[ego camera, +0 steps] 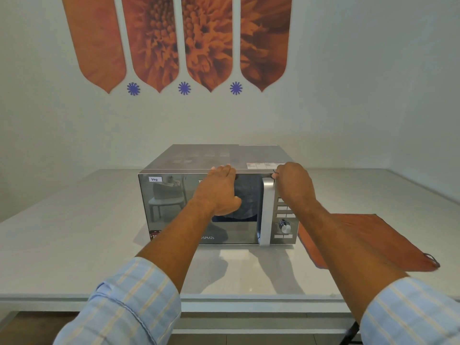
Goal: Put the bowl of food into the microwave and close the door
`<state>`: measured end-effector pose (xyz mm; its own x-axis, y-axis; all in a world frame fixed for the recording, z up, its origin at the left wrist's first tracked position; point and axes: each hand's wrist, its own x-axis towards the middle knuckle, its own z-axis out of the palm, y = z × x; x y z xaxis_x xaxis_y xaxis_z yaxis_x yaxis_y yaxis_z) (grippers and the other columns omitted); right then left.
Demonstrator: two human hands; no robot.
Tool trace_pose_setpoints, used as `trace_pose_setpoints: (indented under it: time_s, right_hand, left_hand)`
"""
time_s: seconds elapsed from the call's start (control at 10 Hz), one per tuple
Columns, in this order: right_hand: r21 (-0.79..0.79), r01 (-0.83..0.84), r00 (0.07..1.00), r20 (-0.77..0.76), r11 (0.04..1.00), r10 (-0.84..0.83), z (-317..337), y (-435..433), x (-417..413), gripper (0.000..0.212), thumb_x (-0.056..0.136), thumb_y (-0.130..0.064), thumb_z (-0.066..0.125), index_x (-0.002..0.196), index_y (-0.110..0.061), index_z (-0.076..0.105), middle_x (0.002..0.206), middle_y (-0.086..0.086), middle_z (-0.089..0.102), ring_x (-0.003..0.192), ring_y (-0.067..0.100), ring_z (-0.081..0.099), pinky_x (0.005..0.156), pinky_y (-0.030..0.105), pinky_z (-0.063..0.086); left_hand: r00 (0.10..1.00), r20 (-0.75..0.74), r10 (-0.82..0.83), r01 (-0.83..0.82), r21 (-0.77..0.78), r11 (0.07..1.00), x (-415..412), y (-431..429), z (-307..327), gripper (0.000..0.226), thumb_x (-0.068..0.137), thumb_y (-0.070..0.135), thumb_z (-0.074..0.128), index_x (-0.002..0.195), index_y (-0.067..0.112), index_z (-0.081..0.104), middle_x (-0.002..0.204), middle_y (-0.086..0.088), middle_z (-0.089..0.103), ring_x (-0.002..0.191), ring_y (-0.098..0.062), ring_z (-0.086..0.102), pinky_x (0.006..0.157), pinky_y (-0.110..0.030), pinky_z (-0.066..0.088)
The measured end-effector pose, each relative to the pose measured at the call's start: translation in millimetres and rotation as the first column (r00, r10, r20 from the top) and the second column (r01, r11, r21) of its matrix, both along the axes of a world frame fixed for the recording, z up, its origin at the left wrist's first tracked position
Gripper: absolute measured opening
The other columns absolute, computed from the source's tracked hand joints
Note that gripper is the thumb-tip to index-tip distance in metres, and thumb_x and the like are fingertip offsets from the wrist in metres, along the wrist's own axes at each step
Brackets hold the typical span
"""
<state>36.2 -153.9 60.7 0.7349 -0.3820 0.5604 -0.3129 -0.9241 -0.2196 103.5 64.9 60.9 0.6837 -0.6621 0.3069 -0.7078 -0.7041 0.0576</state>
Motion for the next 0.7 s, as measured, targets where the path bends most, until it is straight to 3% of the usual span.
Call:
trace_pose_setpoints:
  time_s: [0.3, 0.4, 0.5, 0.6, 0.7]
  right_hand:
    - [-0.077, 0.006, 0.998, -0.060, 0.997, -0.011, 4, 6, -7, 0.020, 0.099, -0.018, 0.064, 0.108, -0.005, 0.075, 0.105, 0.014, 0.074, 0.096, 0.029, 0.071, 0.086, 0.036, 0.054]
    - [-0.061, 0.001, 0.996, -0.093, 0.998, -0.007, 4, 11, -14, 0.021, 0.097, -0.014, 0.064, 0.113, -0.005, 0.074, 0.111, 0.015, 0.073, 0.101, 0.031, 0.070, 0.091, 0.040, 0.054]
    - [-0.032, -0.010, 0.994, -0.113, 0.999, 0.006, 5, 13, -20, 0.019, 0.093, -0.005, 0.063, 0.108, -0.003, 0.074, 0.109, 0.015, 0.073, 0.098, 0.032, 0.069, 0.082, 0.038, 0.053]
    - [-0.018, -0.054, 0.993, -0.104, 0.998, 0.052, 11, 18, -31, 0.019, 0.096, -0.015, 0.059, 0.109, -0.007, 0.071, 0.106, 0.011, 0.073, 0.090, 0.027, 0.068, 0.076, 0.034, 0.050]
    - [-0.048, -0.136, 0.991, 0.013, 0.990, 0.137, 17, 20, -40, 0.037, 0.102, -0.039, 0.052, 0.128, -0.013, 0.057, 0.122, 0.008, 0.066, 0.101, 0.023, 0.064, 0.086, 0.035, 0.053]
  left_hand:
    - [0.999, 0.049, -0.010, 0.010, 0.011, 1.000, 2, 1, -5, 0.089, 0.094, 0.048, 0.056, 0.167, 0.010, 0.022, 0.178, -0.013, 0.023, 0.164, -0.032, 0.020, 0.132, -0.043, 0.008]
    - [0.995, 0.099, -0.006, 0.003, 0.034, 0.999, 2, 2, -5, 0.091, 0.100, 0.063, 0.041, 0.168, 0.008, 0.017, 0.179, -0.015, 0.018, 0.165, -0.033, 0.017, 0.133, -0.043, 0.004]
    - [0.991, 0.129, 0.022, -0.030, 0.061, 0.998, 1, 1, -8, 0.097, 0.100, 0.074, 0.025, 0.169, 0.007, 0.012, 0.180, -0.016, 0.013, 0.166, -0.033, 0.012, 0.133, -0.044, 0.002]
    - [0.988, 0.147, 0.043, -0.055, 0.075, 0.996, -5, 0, -7, 0.102, 0.098, 0.079, 0.010, 0.170, 0.007, 0.003, 0.181, -0.016, 0.004, 0.167, -0.032, 0.005, 0.134, -0.046, 0.002]
    - [0.977, 0.196, 0.087, -0.096, 0.040, 0.995, -7, 2, -11, 0.116, 0.085, 0.085, -0.009, 0.168, 0.005, -0.010, 0.179, -0.017, -0.011, 0.167, -0.032, -0.008, 0.136, -0.049, 0.001]
